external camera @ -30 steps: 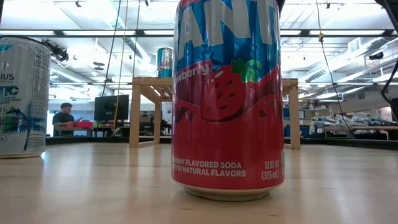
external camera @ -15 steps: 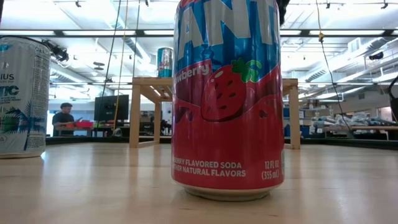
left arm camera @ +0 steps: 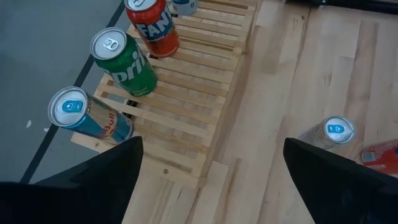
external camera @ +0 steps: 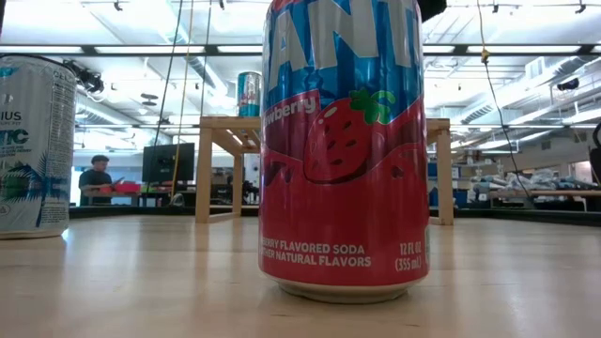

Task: Place canned beverage on shelf
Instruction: Put the blue soda can on the shelf aligned with the other blue soda can

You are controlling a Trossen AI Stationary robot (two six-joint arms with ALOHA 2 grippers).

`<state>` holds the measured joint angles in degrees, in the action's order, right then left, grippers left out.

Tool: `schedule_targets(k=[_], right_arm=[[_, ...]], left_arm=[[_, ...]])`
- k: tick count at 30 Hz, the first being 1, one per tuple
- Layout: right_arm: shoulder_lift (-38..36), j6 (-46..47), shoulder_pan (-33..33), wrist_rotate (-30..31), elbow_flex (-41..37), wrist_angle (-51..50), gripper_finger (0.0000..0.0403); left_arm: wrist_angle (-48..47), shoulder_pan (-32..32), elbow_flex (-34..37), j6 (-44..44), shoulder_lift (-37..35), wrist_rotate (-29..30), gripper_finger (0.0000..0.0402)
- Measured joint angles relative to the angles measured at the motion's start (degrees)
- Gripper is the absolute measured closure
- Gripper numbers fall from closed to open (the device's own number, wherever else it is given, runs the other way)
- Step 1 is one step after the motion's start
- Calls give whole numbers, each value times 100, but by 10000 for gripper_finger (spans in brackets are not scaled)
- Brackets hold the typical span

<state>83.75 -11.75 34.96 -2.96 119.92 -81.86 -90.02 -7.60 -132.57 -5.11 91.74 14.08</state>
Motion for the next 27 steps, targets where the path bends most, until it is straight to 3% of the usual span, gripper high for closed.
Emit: schedule_targets(k=[7,13,20,27], right_arm=[[-369,162,-689,-29,0,-550,30],[-869,303,-901,-27,0,-598,30],[-1405,444,-912,-26,-1,-569,30],[-1768,680,-910,-160,0,-569,30]], left_arm=[[2,-10,4,72,-140,81,12],[10,-37,279,-328,-903,182,12],[77,-22,2149,-1069,-2324,246,12],[866,-22,4286,-1658,-3715,319,12]])
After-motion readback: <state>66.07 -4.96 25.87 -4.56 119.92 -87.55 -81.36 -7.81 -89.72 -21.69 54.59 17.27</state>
